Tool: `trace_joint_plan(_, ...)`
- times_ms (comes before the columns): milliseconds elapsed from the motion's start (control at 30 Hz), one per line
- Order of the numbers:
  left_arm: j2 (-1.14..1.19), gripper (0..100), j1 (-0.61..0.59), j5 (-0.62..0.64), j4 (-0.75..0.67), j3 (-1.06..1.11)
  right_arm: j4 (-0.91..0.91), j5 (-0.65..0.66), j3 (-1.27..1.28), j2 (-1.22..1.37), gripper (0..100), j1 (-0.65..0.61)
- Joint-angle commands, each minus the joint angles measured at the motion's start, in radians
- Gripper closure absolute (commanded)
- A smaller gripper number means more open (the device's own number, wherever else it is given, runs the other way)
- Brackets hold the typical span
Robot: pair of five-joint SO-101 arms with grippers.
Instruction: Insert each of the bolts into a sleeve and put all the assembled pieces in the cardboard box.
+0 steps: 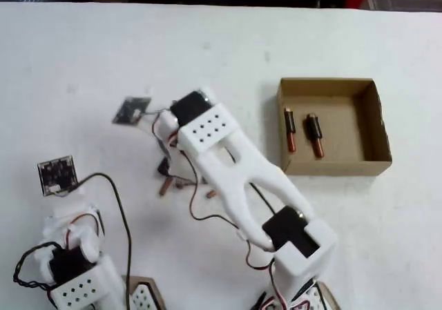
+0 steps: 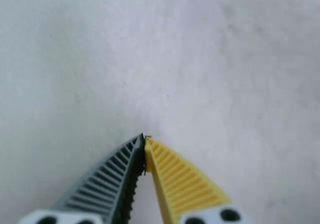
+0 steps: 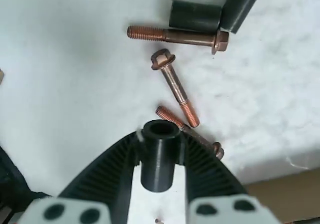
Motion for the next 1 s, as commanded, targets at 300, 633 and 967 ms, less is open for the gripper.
trace_joint_plan(300,-0.002,98,-0.002,-0.009,0.008,-0.002,0.051,-0.008,0.018,-0.427,98.1,0.018)
trace_joint_plan(633,-0.002,98,-0.002,-0.009,0.009,-0.002,0.047,-0.006,0.249,-0.851,98.1,0.018)
trace_joint_plan(967,-0.002,98,-0.002,-0.009,0.009,-0.002,-0.012,-0.002,0.508,-1.19,98.1,0.054)
